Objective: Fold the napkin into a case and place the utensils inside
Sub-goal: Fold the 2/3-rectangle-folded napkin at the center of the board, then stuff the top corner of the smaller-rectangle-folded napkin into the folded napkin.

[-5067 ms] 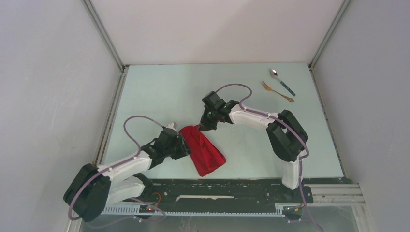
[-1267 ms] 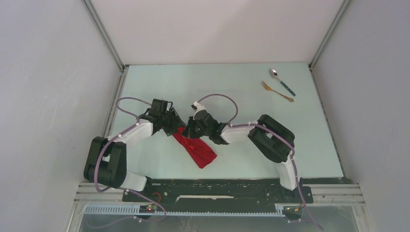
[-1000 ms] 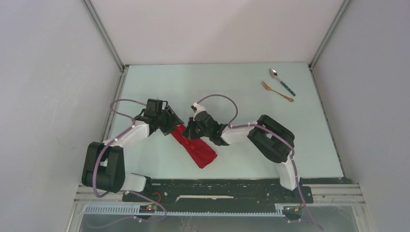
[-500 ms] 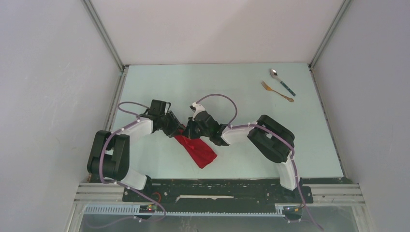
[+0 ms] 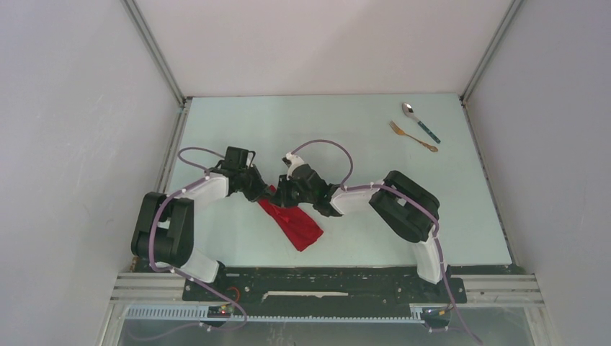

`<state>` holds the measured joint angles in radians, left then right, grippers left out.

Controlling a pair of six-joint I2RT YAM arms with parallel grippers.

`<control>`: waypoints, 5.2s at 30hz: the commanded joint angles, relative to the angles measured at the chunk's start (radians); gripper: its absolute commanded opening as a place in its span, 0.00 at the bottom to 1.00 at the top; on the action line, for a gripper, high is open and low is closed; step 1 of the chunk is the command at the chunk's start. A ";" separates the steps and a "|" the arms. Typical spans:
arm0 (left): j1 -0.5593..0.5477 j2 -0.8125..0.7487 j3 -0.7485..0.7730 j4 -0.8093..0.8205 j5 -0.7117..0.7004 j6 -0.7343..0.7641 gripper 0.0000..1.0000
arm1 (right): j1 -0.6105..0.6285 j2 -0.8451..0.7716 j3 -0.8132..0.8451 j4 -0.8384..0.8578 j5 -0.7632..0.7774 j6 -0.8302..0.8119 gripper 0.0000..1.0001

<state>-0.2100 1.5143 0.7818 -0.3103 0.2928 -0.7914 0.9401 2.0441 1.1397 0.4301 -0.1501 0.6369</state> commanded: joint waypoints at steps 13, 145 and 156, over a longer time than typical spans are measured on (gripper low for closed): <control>0.013 0.031 0.061 -0.024 0.005 0.048 0.00 | 0.131 -0.330 0.012 -0.691 0.285 -0.570 0.86; -0.161 -0.141 0.035 -0.053 -0.185 0.127 0.58 | 0.170 -0.124 0.096 -0.683 0.147 -0.178 0.06; -0.141 -0.131 0.008 -0.041 -0.257 0.102 0.40 | 0.164 -0.134 0.069 -0.653 0.113 -0.161 0.06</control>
<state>-0.3664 1.3590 0.8066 -0.3679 0.1078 -0.6785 1.0794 1.9339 1.2308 -0.2703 -0.0284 0.5323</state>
